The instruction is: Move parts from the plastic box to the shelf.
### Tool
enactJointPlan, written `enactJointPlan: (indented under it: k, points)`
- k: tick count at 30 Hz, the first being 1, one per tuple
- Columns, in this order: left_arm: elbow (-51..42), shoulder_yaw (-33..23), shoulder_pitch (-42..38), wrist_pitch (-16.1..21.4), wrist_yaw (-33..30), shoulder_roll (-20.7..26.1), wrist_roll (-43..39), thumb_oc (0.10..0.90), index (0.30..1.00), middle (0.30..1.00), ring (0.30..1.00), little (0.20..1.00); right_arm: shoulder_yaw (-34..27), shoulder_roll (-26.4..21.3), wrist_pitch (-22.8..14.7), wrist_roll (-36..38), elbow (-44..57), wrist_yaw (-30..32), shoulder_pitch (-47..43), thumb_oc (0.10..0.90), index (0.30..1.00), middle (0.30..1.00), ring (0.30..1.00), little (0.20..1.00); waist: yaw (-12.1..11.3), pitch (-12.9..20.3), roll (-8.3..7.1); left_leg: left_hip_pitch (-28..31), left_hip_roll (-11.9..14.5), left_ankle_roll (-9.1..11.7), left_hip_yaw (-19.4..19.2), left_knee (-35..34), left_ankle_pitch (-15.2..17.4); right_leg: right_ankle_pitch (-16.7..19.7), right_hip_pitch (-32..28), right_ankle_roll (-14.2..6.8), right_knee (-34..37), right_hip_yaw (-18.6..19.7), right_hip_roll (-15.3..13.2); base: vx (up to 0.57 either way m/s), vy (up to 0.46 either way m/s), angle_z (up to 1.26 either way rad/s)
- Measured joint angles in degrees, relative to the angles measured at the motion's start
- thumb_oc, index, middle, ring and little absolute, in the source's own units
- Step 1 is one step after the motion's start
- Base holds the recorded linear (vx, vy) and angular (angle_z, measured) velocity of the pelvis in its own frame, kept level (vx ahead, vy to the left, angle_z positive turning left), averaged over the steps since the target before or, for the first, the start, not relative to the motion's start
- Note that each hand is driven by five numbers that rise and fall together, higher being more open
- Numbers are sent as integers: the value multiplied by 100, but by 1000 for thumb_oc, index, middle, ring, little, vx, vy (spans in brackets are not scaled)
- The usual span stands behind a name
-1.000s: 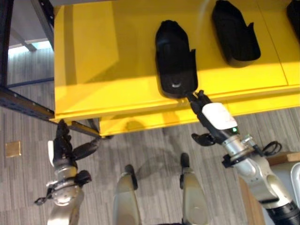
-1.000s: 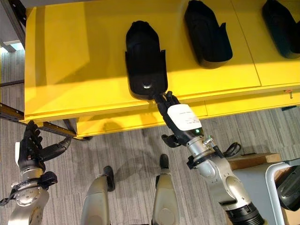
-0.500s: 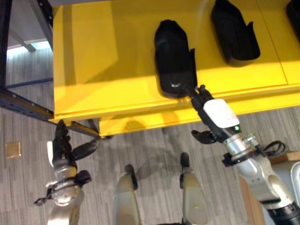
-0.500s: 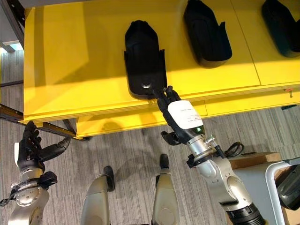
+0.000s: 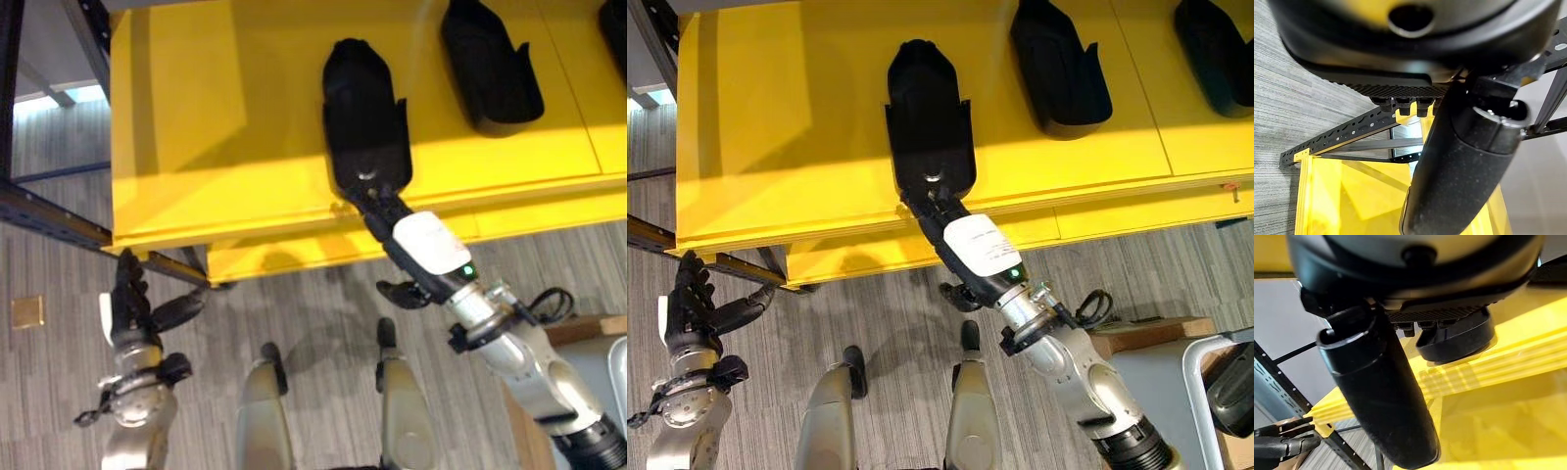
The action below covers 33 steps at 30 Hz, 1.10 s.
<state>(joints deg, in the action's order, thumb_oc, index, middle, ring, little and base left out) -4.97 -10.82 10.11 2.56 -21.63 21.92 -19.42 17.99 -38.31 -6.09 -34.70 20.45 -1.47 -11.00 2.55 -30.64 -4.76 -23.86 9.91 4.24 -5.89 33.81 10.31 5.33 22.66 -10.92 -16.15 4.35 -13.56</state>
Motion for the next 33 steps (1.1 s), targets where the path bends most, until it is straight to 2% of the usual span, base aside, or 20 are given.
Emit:
enactJointPlan:
  k: [4,13,21,33]
  points:
    - [8,0,-35,0,-54,-33,-3,900,1000,1000,1000,1000,164,10,38,0,-345,-85,-78,900,1000,1000,1000,1000,-12,0,0,0,0,-1,-1,-4,1,0,1,0,2,-1,0,0,0,0]
    - [15,0,-51,1,-58,-35,-2,900,1000,1000,1000,1000,170,11,50,-7,-353,-117,-70,900,1000,1000,1000,1000,-1,-1,2,6,0,-1,2,2,0,0,-1,0,-16,0,1,0,0,0]
    - [21,0,-56,1,-60,-35,-2,900,1000,1000,1000,1000,157,18,163,-17,-773,-106,-67,900,1000,1000,1000,1000,2,-1,2,9,0,-2,2,5,0,0,-3,0,-21,0,1,0,0,0]
    - [26,1,-54,1,-57,-34,1,900,1000,1000,1000,1000,-345,24,314,-133,-993,208,-8,900,1000,1000,1000,1000,6,-16,30,10,0,-2,5,6,-1,-10,11,2,-85,1,-1,0,0,0]
